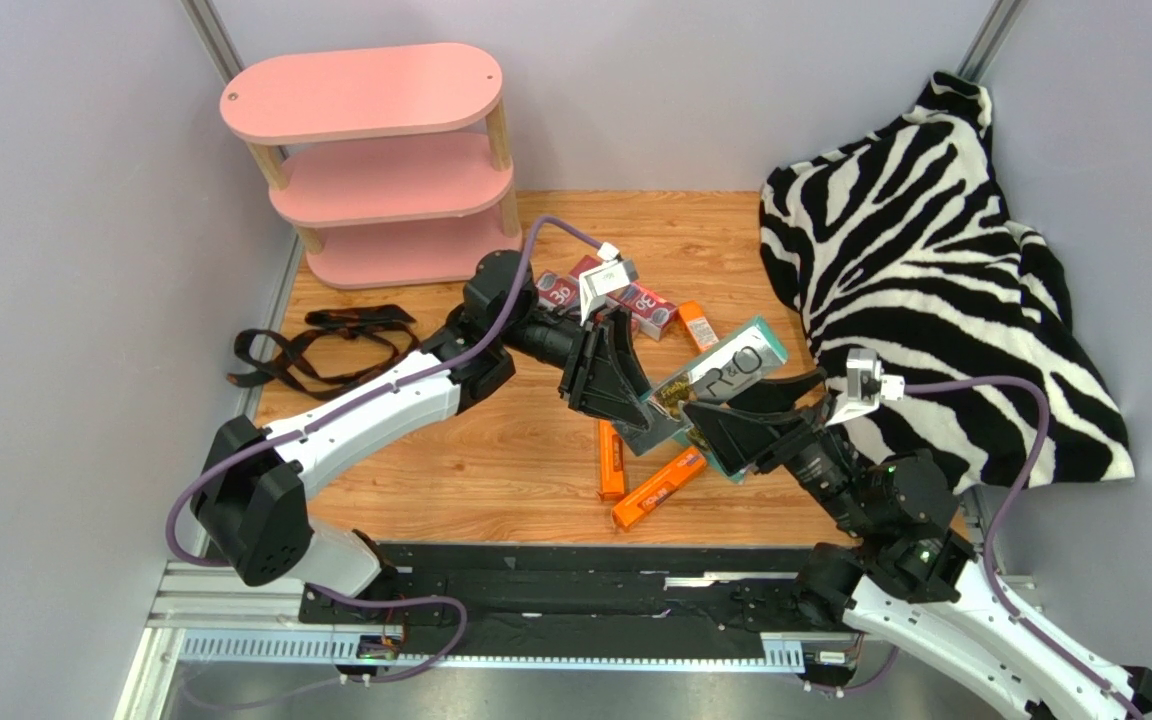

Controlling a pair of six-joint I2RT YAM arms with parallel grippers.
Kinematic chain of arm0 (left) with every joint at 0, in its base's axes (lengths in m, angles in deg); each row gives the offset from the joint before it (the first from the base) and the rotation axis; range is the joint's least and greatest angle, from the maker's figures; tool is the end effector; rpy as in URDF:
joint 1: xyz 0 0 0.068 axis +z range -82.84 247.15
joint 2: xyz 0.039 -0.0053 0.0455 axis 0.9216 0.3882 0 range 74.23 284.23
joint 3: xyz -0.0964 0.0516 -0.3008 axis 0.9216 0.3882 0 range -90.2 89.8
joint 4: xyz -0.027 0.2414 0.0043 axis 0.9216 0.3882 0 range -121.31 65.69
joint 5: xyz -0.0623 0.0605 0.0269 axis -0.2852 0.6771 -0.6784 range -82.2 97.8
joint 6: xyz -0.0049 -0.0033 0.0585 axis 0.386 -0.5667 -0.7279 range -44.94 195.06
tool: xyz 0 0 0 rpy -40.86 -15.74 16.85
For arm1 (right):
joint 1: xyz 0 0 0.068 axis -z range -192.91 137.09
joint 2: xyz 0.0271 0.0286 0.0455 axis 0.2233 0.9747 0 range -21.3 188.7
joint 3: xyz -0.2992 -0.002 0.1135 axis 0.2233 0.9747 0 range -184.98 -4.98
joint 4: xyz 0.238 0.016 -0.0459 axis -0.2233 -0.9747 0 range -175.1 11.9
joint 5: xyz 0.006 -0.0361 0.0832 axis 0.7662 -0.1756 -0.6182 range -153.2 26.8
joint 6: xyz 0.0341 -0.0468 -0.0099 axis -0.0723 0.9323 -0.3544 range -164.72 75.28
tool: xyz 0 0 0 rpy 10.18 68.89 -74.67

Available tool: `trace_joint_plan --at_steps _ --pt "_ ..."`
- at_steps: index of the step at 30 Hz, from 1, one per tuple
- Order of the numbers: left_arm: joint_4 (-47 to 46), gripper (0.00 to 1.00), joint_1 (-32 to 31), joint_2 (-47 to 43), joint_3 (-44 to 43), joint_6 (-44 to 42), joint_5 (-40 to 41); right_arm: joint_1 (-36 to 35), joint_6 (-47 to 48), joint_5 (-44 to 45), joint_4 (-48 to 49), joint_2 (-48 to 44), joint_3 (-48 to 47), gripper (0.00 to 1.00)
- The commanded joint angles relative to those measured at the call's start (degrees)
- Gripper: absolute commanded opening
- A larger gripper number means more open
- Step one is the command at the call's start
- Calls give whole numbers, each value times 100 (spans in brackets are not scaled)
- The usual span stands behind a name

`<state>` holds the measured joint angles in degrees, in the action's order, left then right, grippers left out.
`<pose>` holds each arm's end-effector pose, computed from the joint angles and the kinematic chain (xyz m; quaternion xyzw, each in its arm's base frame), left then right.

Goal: Place and organize the toothpastes onto the shelf
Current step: Pick up the toothpaste from the center of the board.

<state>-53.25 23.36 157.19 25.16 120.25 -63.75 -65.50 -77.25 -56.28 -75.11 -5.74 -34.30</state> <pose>0.1897 -0.2379 0.4154 0.4194 0.5604 -0.7000 0.1415 0.0251 0.0245 0.3426 -0.0560 0.5948 0.5153 0.6144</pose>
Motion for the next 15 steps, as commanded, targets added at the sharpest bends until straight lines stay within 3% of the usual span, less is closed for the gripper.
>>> trace_joint_plan --at_steps 1,4,7,8,10,11,15 --pt "-408 27 -24 36 13 8 -254 -31 46 -305 677 368 -223 82" --pt "-303 26 -24 89 48 -106 -237 -31 -42 -437 756 536 -302 77" --pt "-119 26 -24 142 22 -185 -228 -31 -86 -446 783 660 -337 66" --pt "-14 26 -24 159 4 -316 -211 -31 -95 -446 783 677 -346 58" --pt "320 27 -24 151 -48 -510 -132 -22 -113 -411 765 686 -355 54" --pt "452 28 -24 142 -83 -781 -105 -31 -130 -384 765 695 -355 47" --pt "1916 33 -15 45 -381 -1738 351 -31 -174 -375 774 669 -337 42"
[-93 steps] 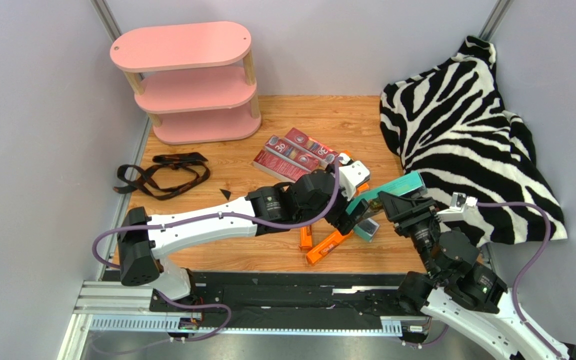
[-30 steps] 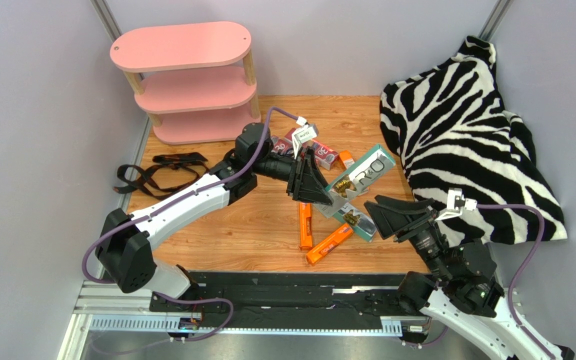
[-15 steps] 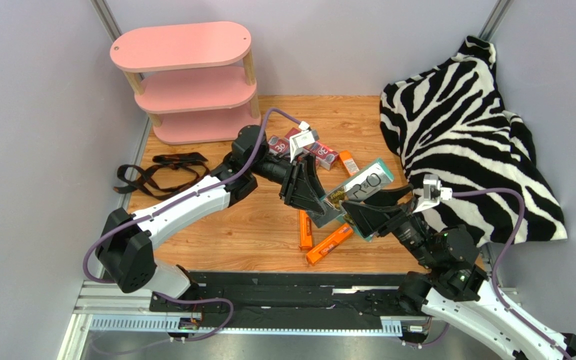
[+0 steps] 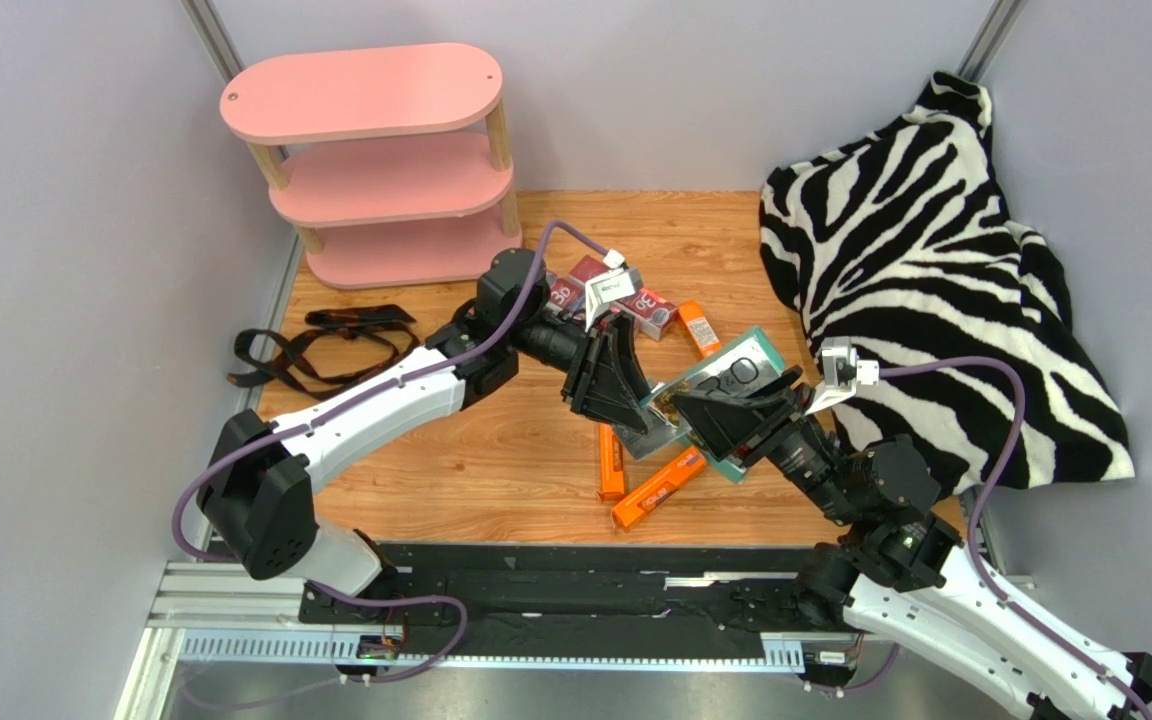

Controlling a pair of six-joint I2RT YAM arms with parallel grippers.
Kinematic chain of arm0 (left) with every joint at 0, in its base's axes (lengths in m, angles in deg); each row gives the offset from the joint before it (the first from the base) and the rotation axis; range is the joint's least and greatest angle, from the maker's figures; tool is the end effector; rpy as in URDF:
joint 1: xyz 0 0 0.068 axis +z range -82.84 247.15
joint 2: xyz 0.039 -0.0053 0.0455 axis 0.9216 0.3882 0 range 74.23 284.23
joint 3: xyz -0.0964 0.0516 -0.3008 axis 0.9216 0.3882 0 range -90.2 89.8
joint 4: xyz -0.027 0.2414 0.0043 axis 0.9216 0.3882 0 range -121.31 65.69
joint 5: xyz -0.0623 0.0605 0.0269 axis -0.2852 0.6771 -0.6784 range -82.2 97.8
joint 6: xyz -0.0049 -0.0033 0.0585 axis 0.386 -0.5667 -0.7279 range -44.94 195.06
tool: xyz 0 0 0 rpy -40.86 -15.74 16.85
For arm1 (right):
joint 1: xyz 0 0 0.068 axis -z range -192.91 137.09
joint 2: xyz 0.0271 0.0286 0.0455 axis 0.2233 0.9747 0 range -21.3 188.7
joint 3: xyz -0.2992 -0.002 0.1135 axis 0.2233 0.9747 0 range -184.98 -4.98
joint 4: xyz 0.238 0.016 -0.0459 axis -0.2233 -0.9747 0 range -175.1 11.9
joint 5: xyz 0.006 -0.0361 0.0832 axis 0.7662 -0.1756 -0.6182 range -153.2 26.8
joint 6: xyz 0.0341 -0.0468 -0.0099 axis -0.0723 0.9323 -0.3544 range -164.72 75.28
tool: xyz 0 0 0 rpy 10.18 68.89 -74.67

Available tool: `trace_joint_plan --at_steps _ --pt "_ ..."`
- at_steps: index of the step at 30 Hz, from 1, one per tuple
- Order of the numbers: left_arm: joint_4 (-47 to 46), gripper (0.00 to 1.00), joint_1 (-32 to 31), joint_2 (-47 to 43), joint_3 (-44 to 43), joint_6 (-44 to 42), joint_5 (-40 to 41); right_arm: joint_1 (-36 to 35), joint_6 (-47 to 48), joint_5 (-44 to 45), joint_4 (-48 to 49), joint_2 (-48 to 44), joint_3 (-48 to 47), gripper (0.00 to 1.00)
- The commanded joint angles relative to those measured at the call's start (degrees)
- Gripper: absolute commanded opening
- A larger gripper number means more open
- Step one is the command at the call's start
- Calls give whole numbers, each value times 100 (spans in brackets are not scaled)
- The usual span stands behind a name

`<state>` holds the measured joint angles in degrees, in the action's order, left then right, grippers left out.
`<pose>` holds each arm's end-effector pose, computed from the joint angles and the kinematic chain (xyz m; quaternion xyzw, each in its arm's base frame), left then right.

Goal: Place and organize the toothpastes onto the shelf
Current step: Pick up the toothpaste from the center of the board.

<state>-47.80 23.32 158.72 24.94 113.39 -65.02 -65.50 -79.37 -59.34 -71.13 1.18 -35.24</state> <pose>0.1944 -0.2432 0.4007 0.4357 0.5642 -0.6885 0.1337 0.0379 0.0450 0.3526 -0.0688 0.6068 0.5312 0.5872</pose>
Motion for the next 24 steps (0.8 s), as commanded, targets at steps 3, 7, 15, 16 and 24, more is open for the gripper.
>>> trace_joint_plan --at_steps 3,7,15,16,24 --pt "2199 46 6 -134 -605 -1589 917 -31 3 -17 359 -42 -226 40" --pt "2853 73 50 -239 -844 -1943 1559 -22 -50 237 367 -173 -156 36" --pt "2204 81 357 -529 -739 -1382 1823 -31 -472 1231 473 -938 248 36" --pt "2046 81 402 -565 -678 -1267 1850 -31 -507 1440 482 -1017 275 36" --pt "-800 83 675 -890 236 454 1684 -22 -735 2347 1183 -1764 845 33"
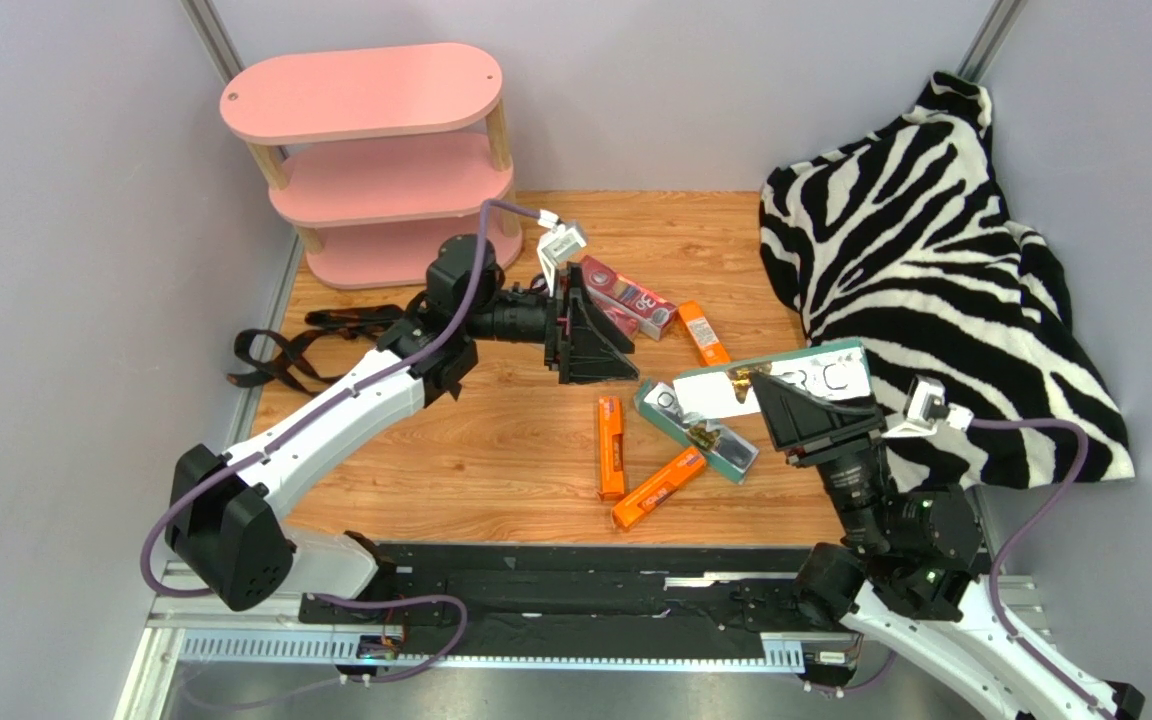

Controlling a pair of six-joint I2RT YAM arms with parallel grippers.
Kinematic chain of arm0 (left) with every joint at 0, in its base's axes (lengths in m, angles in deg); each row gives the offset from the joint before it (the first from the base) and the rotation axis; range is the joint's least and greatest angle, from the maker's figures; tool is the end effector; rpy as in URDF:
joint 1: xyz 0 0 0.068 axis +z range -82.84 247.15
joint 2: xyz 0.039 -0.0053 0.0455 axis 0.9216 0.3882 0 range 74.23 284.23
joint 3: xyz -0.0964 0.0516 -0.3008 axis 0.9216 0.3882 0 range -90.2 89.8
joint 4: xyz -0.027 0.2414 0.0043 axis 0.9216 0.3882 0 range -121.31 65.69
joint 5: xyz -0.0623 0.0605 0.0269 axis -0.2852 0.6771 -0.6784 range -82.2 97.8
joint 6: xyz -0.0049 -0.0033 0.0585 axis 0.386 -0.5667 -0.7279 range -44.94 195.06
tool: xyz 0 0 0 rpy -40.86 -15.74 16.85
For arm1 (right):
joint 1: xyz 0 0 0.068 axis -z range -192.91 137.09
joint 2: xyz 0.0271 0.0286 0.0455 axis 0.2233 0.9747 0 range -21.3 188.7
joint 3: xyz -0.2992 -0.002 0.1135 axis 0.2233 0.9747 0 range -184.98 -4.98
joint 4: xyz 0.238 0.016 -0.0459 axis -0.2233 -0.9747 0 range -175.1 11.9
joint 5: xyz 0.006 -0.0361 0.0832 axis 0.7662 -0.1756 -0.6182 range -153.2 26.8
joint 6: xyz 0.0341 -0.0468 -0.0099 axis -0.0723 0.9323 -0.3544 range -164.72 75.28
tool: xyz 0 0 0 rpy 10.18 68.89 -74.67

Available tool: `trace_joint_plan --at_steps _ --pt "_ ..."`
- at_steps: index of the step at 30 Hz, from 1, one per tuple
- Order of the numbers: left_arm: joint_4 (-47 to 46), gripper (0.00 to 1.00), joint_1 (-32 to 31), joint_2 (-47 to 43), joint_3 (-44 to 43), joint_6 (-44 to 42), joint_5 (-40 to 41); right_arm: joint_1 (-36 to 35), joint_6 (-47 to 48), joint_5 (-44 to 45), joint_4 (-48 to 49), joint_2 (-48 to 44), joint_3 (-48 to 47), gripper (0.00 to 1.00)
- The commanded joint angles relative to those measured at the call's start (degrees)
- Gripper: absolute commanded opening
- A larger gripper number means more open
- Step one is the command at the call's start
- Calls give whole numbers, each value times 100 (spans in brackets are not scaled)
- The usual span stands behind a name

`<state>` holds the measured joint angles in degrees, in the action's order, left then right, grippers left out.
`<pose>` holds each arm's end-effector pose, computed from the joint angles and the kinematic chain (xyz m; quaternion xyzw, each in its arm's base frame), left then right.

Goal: Place and organize the toothpastes onto the shelf
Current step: Pick up the toothpaste from the center of the board.

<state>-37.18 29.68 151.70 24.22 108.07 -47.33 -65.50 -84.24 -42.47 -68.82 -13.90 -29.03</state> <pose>0.2031 -0.1998 0.4206 0.3350 0.6463 -0.6232 0.2858 0.0186 -0.0004 0.3255 0.0922 0.5357 0.5342 0.6474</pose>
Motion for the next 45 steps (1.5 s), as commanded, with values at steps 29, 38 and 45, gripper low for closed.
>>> trace_joint_plan --at_steps 29,38,45 --pt "-2868 80 -322 690 -200 1937 -613 -31 -547 353 2922 1589 50 34" --pt "-2604 50 -419 725 -262 1805 -657 -31 -582 414 2974 1607 103 34" --pt "-2586 29 -427 708 -253 1814 -665 -31 -600 397 2904 1624 85 40"
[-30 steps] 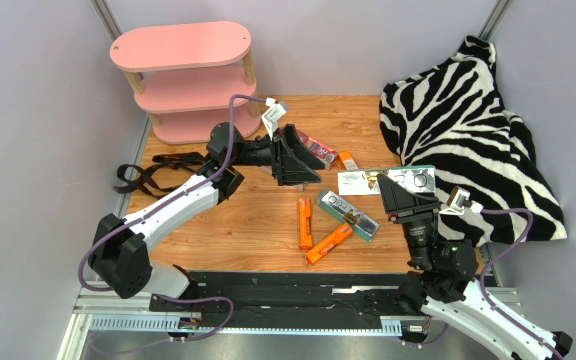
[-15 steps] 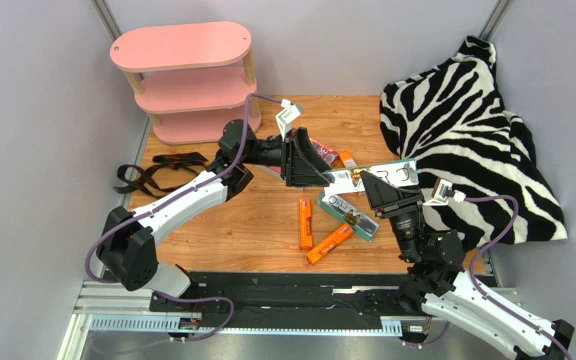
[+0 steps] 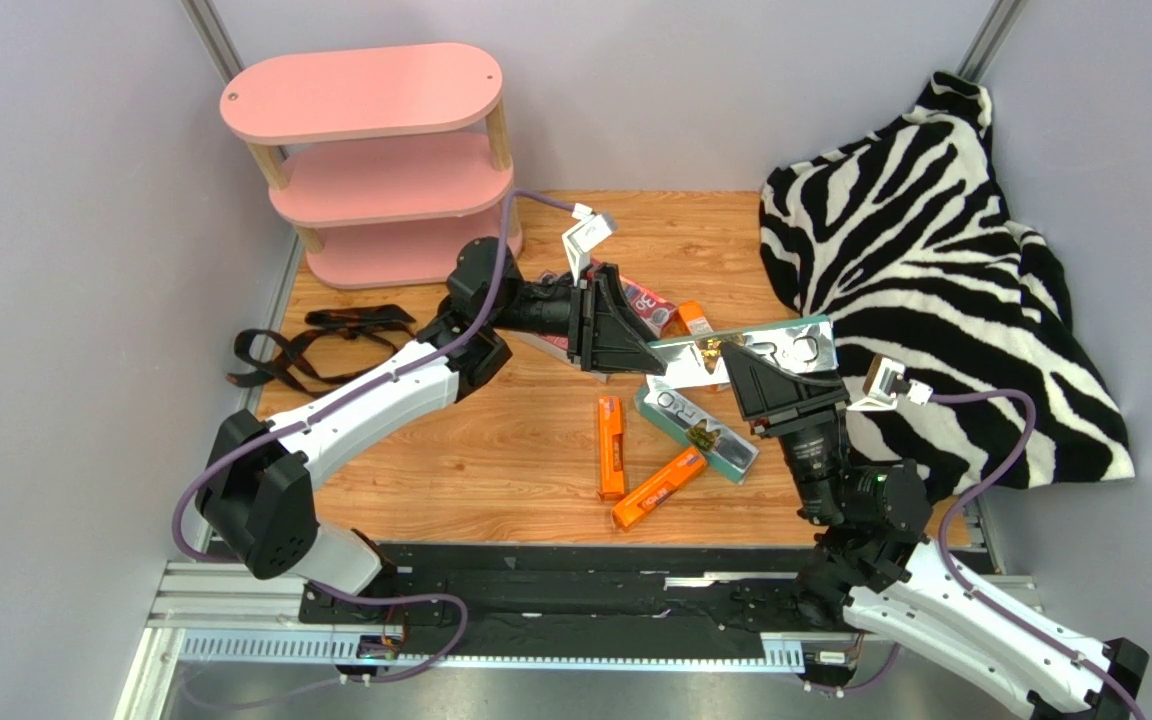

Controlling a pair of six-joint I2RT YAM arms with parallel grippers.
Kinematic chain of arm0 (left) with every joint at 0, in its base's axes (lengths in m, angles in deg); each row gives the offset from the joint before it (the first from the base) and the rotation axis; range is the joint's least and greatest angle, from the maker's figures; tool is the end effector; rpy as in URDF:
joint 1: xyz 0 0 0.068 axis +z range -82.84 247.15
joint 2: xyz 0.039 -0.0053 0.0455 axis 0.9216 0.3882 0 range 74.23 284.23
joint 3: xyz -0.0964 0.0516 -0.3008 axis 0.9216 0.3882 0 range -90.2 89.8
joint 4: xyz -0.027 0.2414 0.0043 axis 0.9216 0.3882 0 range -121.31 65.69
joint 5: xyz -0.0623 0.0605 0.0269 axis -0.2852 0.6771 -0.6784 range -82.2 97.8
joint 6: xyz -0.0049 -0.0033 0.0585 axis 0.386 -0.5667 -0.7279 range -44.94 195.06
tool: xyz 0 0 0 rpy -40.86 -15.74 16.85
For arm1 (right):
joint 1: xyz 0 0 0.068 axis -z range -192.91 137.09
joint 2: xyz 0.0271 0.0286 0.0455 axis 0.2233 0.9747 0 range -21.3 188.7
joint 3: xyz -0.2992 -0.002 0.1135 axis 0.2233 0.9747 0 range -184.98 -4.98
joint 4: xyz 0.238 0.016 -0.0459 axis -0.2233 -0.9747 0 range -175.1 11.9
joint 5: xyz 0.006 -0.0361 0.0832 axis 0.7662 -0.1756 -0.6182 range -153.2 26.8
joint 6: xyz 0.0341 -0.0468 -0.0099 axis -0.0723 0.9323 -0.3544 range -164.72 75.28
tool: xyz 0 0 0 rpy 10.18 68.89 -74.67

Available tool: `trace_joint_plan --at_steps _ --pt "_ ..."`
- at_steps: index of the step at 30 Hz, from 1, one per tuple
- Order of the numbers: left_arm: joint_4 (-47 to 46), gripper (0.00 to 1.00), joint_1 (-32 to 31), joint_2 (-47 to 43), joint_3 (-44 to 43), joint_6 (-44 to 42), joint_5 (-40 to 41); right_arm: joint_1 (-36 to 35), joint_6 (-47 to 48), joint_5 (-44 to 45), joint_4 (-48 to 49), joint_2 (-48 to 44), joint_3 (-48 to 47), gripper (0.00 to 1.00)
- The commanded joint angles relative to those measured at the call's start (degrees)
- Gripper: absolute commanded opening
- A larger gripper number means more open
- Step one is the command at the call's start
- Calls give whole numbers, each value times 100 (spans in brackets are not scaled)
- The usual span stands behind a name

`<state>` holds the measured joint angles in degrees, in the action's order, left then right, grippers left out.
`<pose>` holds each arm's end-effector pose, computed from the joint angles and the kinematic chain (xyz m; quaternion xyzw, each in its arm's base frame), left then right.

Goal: Place and organize the toothpastes onto the shelf
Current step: Pick up the toothpaste from the center of the board.

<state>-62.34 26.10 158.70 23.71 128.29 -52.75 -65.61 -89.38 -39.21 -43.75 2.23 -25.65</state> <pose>0.2132 -0.2350 0.4313 0.3342 0.5784 -0.7086 0.2276 0.0486 0.0354 0.3459 0.1474 0.4896 0.5739 0.6397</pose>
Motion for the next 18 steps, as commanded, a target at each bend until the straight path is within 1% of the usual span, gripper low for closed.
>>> trace_joint_plan --at_steps 1,2,4,5,6,7,9,10,12,13,15,16,18 --pt "-70 28 -69 8 -203 -199 -123 -20 -86 62 354 3 -254 43" --pt "-62 27 -69 0 -203 -191 -123 -20 -86 62 292 11 -271 48" --pt "-61 24 -69 0 -212 -164 -132 -12 -77 45 265 11 -289 56" --pt "-35 23 -69 0 -221 -173 -132 -20 -86 36 248 11 -289 64" --pt "-18 23 -69 -18 -247 -173 -123 -20 -86 36 239 20 -289 66" --pt "-9 23 -69 -27 -247 -164 -88 -20 -95 27 230 20 -298 72" --pt "9 21 -60 -44 -256 -147 -62 -20 -113 -8 178 29 -324 77" --pt "9 21 -51 -53 -273 -147 -10 -20 -113 -17 143 29 -333 82" --pt "44 21 -25 -79 -291 -155 26 -20 -104 -43 29 20 -376 86" --pt "61 21 -16 -79 -300 -164 78 -20 -104 -52 -15 3 -385 91" --pt "105 20 45 -114 -291 -155 157 -20 -104 -61 -200 -32 -455 95" --pt "114 20 80 -149 -291 -155 184 -20 -104 -61 -279 -41 -465 98" --pt "123 20 177 -185 -265 -120 298 -20 -113 -26 -595 -129 -535 100"
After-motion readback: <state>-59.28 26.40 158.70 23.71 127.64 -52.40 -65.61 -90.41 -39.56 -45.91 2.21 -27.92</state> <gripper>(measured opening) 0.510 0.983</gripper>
